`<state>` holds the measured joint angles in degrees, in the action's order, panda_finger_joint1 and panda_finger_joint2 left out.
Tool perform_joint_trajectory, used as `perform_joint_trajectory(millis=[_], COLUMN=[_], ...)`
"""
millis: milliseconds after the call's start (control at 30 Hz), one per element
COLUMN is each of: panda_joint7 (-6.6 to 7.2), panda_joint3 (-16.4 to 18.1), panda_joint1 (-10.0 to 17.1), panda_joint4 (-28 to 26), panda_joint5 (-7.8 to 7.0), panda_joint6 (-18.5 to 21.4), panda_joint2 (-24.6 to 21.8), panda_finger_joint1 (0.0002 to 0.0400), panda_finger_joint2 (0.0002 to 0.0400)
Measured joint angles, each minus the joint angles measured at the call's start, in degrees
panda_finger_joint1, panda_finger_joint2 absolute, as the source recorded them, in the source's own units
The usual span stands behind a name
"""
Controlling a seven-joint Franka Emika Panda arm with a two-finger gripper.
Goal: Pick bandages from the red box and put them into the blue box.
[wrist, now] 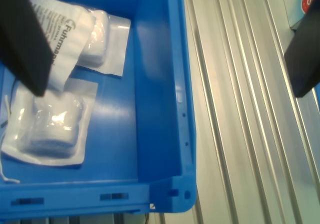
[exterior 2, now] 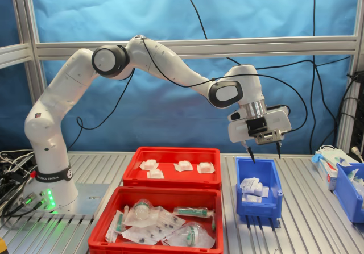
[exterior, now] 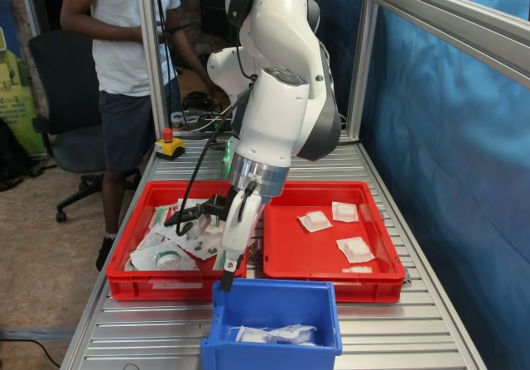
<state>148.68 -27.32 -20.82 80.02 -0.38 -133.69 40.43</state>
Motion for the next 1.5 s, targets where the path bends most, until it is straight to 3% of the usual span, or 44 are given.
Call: perform_joint_trajectory(millis=[300,567,1033,1500], panda_joint7=[0.00,0.00,0.00,0.00], panda_joint3=[0.0,0.2,7.6,17.6], panda_joint1=[0.0,0.1,4.7,11.9], panda_joint4=[0.0,0.0,1.1,13.4], panda_joint5=[0.00,0.00,0.00,-1.17], panda_joint6=[0.6,5.3,10.6,13.0], panda_joint2=[-0.2,-2.2,-10.2,-24.3], panda_finger_joint1=[0.0400,0.0400,0.0400,0.0400], panda_finger_joint2=[0.0400,0.0400,0.0400,0.0400])
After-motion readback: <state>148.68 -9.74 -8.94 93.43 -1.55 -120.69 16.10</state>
